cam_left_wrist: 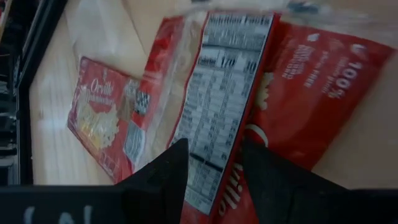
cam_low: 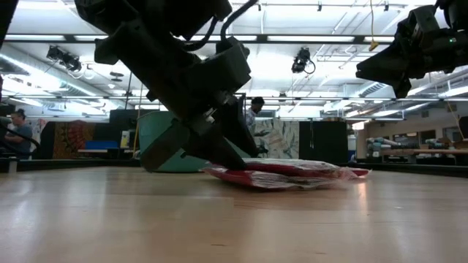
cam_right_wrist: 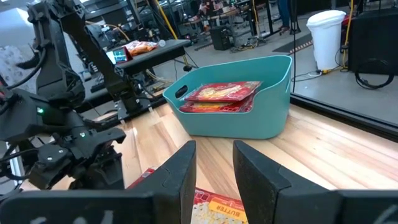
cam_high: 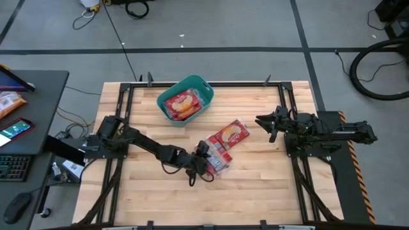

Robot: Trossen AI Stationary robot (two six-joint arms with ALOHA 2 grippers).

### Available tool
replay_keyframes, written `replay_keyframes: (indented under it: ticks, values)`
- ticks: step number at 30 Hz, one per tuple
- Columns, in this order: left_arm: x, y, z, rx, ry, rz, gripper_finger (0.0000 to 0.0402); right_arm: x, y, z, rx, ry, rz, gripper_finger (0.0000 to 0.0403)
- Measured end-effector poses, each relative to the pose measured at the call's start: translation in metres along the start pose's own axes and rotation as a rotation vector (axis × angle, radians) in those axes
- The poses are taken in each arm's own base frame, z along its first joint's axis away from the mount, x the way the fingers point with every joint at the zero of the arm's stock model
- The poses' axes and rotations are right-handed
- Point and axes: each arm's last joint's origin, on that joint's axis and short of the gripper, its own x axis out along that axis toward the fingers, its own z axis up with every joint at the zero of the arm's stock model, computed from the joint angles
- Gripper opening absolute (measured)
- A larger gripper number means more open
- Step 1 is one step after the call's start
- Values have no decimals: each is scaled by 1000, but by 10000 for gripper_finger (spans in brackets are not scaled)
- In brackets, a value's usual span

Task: Sort popcorn bags into baskets
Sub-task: Put the red popcorn bag into the green bin

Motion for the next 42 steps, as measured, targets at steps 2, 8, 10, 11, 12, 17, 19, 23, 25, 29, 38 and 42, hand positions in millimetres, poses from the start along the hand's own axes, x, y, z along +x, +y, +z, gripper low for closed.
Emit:
replay_keyframes:
  ticks: [2,8,10,11,12,17,19,23,25,29,38,42]
  values:
    - [1,3,-3,5,20,13,156,0,0,0,0,0,0,112]
    - [6,10,-10,61,62,27,156,0,0,0,0,0,0,112]
    - [7,13,-13,91,77,24,156,0,0,0,0,0,0,112]
    - [8,15,-15,108,84,23,155,0,0,0,0,0,0,112]
    - [9,16,-16,118,89,25,155,0,0,0,0,0,0,112]
    - [14,27,-25,152,113,30,147,0,0,0,0,0,0,112]
    - [16,29,-28,154,109,14,132,0,0,0,0,0,0,112]
    - [18,32,-30,144,95,-10,81,0,0,0,0,0,0,112]
    - [18,32,-30,143,96,-9,51,0,0,0,0,0,0,112]
    - [17,32,-29,115,91,3,9,0,0,0,0,0,0,112]
    - [-9,52,-16,-76,79,149,5,0,0,0,0,0,0,112]
    - [-29,67,-12,-158,67,218,5,0,0,0,0,0,0,112]
